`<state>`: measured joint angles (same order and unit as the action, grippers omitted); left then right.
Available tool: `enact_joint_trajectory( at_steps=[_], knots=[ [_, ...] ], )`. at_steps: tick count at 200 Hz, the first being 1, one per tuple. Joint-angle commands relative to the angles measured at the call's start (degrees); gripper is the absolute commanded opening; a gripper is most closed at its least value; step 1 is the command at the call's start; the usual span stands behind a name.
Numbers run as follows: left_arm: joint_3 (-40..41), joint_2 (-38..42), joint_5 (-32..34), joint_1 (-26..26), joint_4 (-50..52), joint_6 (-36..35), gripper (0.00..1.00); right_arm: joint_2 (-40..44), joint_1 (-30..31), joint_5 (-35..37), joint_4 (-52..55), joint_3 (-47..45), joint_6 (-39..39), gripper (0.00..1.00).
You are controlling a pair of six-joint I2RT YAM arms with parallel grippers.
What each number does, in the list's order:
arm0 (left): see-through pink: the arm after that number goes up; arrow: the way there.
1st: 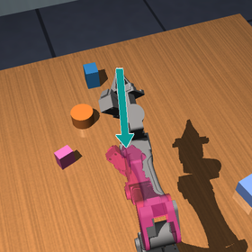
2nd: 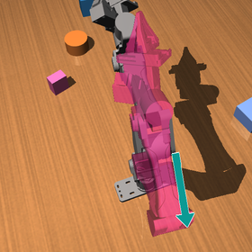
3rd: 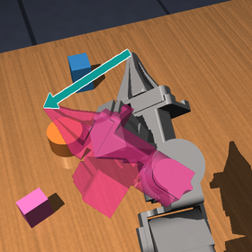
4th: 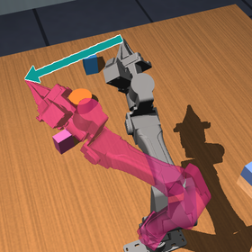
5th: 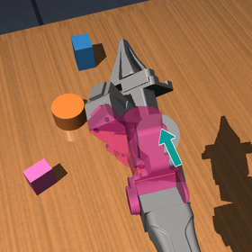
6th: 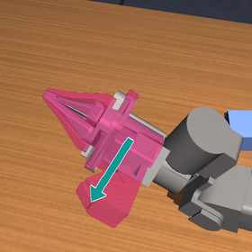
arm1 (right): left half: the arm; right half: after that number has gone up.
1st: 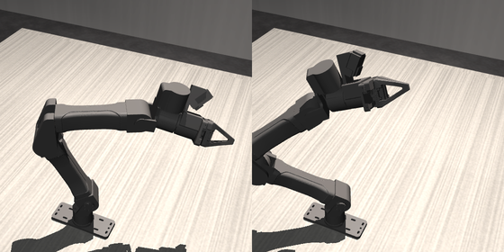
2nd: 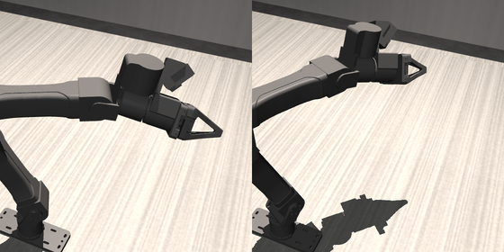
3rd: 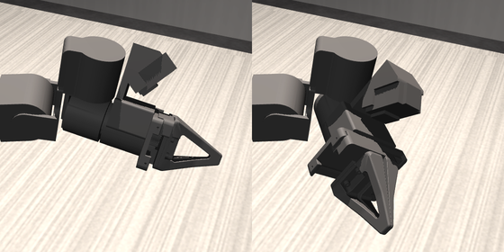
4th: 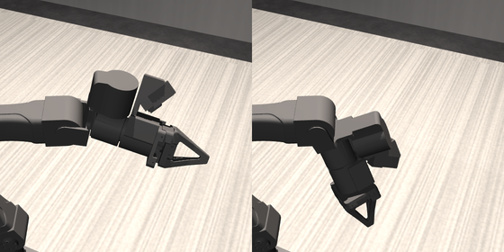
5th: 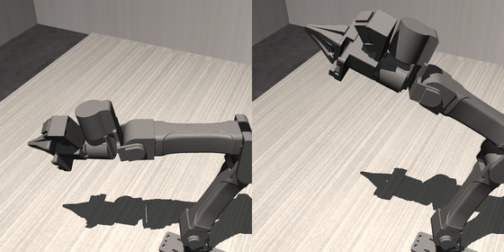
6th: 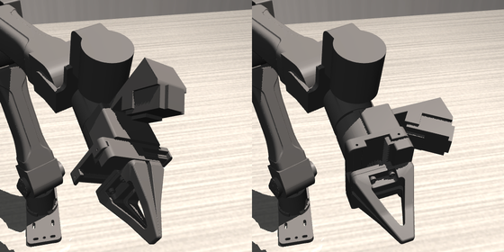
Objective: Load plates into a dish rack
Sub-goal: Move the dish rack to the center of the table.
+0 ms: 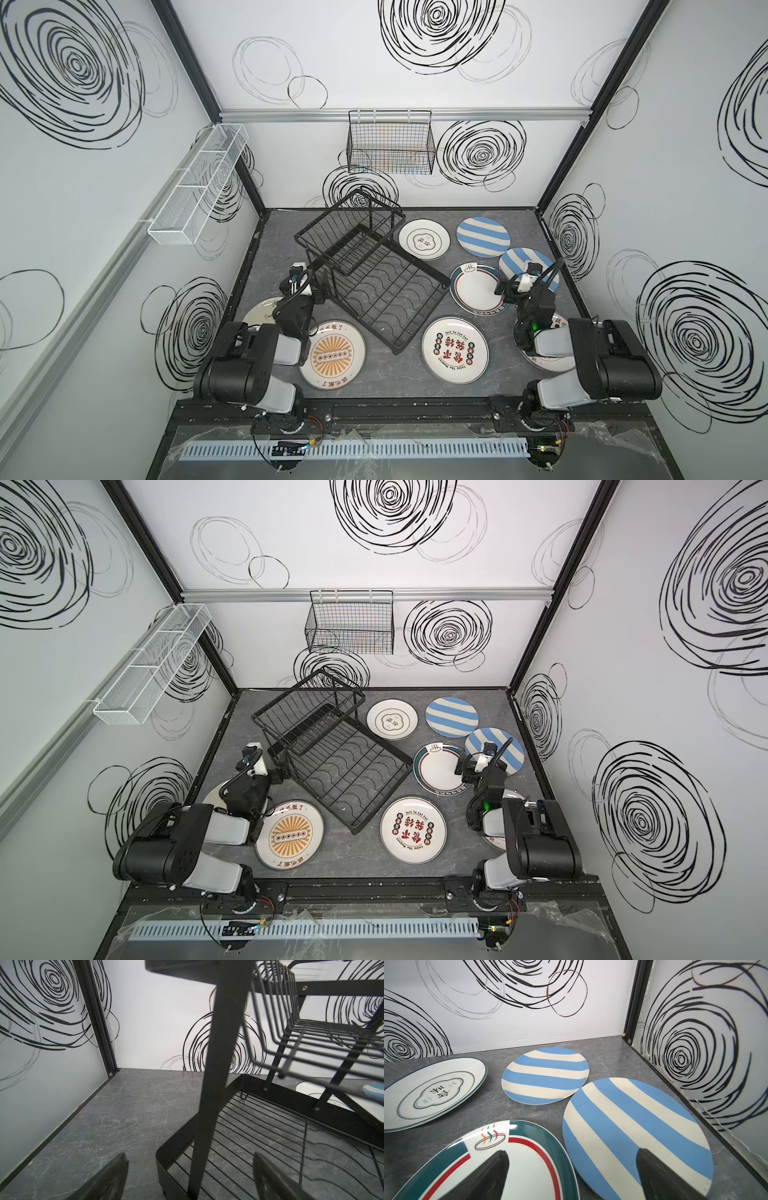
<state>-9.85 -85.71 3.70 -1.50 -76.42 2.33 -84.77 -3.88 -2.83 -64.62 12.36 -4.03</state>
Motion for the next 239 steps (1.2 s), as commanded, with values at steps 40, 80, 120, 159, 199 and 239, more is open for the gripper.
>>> enact_joint_trajectory(
  at_steps=[40,80,120,159,199,239],
  knots=[
    [-0.6,0.0,-3.1,0.6,-2.8,-0.4,0.96,0.2,-0.1,-0.2,-1.5,0.7,0.5,1.00],
    [-0.7,0.1,-3.2,0.6,-2.6,-0.5,0.96,0.0,-0.1,-0.4,-1.5,0.9,0.4,1.00],
    [-0.9,0.0,-4.5,0.4,-2.1,-1.2,0.96,-0.2,-0.2,-0.4,-1.5,1.1,0.4,1.00],
    [-0.5,1.5,-3.0,0.4,-1.7,-0.7,0.96,0.0,-0.2,-0.4,-1.5,1.1,0.4,1.00],
    [-1.8,15.9,6.4,-2.6,15.1,1.6,0.96,3.7,-0.2,-1.4,7.5,4.9,2.0,0.96],
    [-11.6,30.4,24.1,-18.0,46.0,5.0,0.96,15.0,2.2,-9.2,40.8,19.4,-7.8,0.94]
  ],
)
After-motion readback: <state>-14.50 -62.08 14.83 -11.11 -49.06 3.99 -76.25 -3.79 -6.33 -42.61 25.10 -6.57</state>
